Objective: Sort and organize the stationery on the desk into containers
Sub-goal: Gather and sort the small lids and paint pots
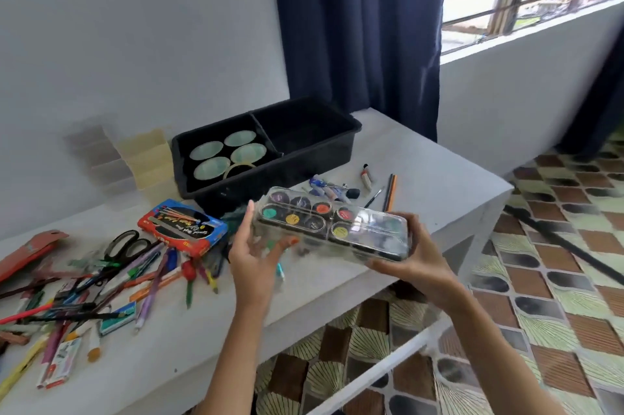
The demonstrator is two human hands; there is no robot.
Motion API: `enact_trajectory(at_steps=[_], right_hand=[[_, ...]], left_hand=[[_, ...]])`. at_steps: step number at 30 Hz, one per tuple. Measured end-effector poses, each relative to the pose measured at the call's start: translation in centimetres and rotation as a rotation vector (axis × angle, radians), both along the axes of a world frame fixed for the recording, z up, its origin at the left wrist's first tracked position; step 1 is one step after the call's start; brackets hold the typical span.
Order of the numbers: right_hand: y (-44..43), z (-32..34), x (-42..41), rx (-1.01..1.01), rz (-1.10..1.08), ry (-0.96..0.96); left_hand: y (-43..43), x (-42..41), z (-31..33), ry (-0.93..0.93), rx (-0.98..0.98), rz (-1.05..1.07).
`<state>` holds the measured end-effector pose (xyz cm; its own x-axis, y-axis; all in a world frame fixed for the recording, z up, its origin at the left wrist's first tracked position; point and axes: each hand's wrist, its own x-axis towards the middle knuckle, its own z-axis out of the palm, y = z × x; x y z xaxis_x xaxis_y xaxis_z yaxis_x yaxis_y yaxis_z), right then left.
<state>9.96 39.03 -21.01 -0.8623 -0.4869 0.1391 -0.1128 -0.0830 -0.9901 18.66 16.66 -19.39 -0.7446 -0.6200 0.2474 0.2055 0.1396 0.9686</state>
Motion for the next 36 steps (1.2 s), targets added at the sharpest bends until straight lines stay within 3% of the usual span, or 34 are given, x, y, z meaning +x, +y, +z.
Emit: enact_trajectory(at_steps=[6, 14, 22, 29, 36], right_hand=[[4.8, -0.6, -4.7, 0.068, -0.430, 0.090], [9.0, -2.7, -9.9, 0.066, -0.833, 0.081], [10.4, -4.0, -13.8, 0.105, -0.874, 0.155], [9.3, -4.8, -18.0, 0.408, -0.877, 0.271], [9.6, -5.0, -21.2, 0.551, -0.777, 0.291]], left_hand=[[7.9, -10.1, -0.8, -0.065, 0.073, 0.065], [19.1, -18.3, -2.9, -0.213, 0.055, -0.372], [22.4, -22.4, -4.0, -0.270, 0.039, -0.411], [22.3, -25.8, -5.7, -0.355, 0.053, -0.393], [21.7, -29.5, -7.3, -0.400, 0.003, -0.415]])
